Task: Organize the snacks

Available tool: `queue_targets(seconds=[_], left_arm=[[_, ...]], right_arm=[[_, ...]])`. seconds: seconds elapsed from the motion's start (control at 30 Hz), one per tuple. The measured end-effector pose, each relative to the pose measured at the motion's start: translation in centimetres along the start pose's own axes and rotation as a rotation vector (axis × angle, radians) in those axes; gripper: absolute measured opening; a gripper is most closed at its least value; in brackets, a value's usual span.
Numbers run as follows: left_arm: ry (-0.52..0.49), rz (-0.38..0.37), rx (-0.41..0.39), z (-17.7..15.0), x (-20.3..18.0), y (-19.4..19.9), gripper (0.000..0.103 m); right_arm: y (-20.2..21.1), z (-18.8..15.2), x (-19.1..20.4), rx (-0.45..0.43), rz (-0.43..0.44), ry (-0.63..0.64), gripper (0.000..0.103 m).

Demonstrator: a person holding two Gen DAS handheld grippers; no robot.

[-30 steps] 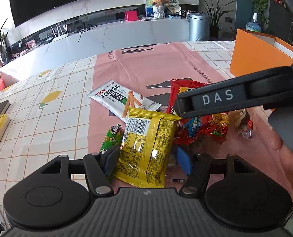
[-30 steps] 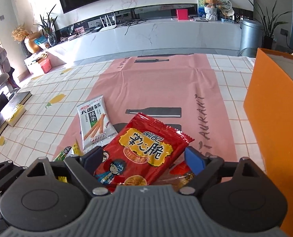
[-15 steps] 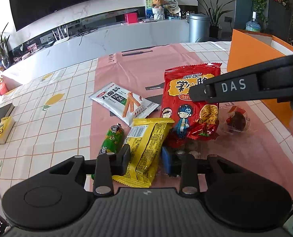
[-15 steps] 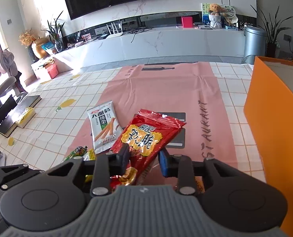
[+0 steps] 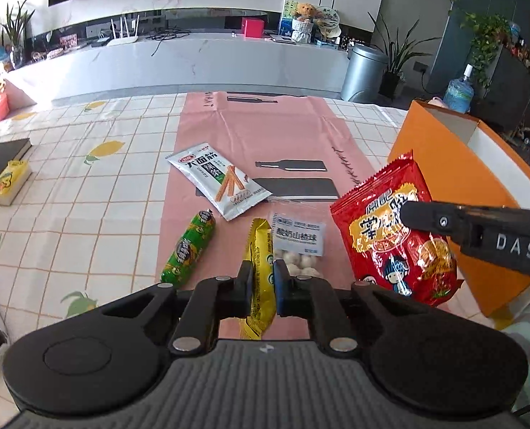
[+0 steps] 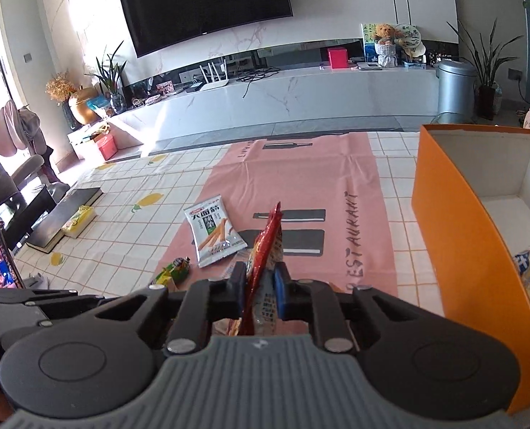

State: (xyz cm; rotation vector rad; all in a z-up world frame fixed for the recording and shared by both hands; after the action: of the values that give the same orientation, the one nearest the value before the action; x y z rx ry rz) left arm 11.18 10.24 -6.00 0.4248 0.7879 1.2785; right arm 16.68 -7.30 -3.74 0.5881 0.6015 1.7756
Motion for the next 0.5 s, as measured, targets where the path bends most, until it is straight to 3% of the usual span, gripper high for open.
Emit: queue_targets(seconds=[0.2, 0.47, 0.5], left_arm=[[0.070, -0.125, 0.041, -1.1, -1.7, 1.0, 0.013], [0.037, -0.130, 0.149, -2.8, -2.9, -0.5, 0.014], [0.025, -0.131, 0.167, -3.0, -3.0, -0.6, 0.023]], right_arm=[[2.1, -2.1, -1.7, 0.035, -0.047, 0.002, 0.012], [1.8, -4.2, -2.2, 0.111, -0.057, 0.007, 0.012], [1.7, -4.2, -2.3, 0.115, -0.055, 0.002, 0.012]])
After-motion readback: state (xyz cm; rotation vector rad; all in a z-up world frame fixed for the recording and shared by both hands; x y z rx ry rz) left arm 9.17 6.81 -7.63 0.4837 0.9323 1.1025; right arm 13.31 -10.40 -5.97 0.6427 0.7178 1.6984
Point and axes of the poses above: each gripper's, at about its wrist camera, not at the fingertips, and y roughly against the way its jaws point, x to its left, z to its top, the point moved 2 cm from there along -y, roughly the way its jaws point, and after that the axes turned 11 degrees about -z, right-handed, at the moved point
